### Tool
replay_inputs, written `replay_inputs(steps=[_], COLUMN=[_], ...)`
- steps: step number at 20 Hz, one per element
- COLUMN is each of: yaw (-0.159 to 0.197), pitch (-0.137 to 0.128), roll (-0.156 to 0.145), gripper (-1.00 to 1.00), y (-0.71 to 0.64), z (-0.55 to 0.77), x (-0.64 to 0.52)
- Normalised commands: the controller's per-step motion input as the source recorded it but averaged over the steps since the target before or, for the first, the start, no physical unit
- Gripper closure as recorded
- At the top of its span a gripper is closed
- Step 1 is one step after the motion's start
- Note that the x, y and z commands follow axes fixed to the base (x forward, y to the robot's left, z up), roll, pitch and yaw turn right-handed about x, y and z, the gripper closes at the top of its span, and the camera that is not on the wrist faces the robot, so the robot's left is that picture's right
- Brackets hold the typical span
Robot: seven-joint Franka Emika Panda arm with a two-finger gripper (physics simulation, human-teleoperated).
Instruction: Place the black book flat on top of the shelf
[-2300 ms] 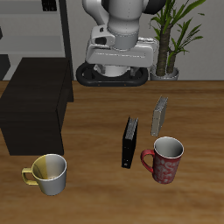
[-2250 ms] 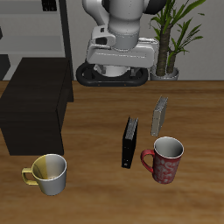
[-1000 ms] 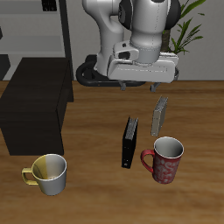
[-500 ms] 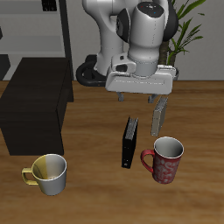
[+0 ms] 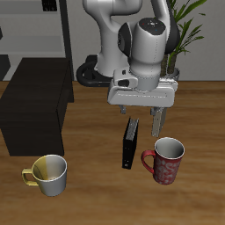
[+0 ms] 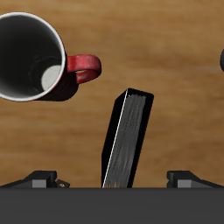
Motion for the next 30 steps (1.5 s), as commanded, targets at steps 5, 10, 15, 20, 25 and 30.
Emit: replay_inputs(steps=[5,10,15,20,25,30], yaw=[-0.019,-0.009,-0.016,-0.012,-0.018,-0.004], pitch=[0.003,0.012,0.023,0.012,0.025,0.026], roll=[0.013,-0.001,-0.012,-0.016,0.012,-0.035], gripper=[-1.00,-1.00,-1.00,-1.00,-1.00,1.00], y=[0.07,-0.01,-0.10,-0.11,-0.09,-0.06], z=[-0.14,-0.13,-0.20,-0.11,-0.13,-0.13], x=[0.04,0.06,0.08,0.08,0.07,0.03])
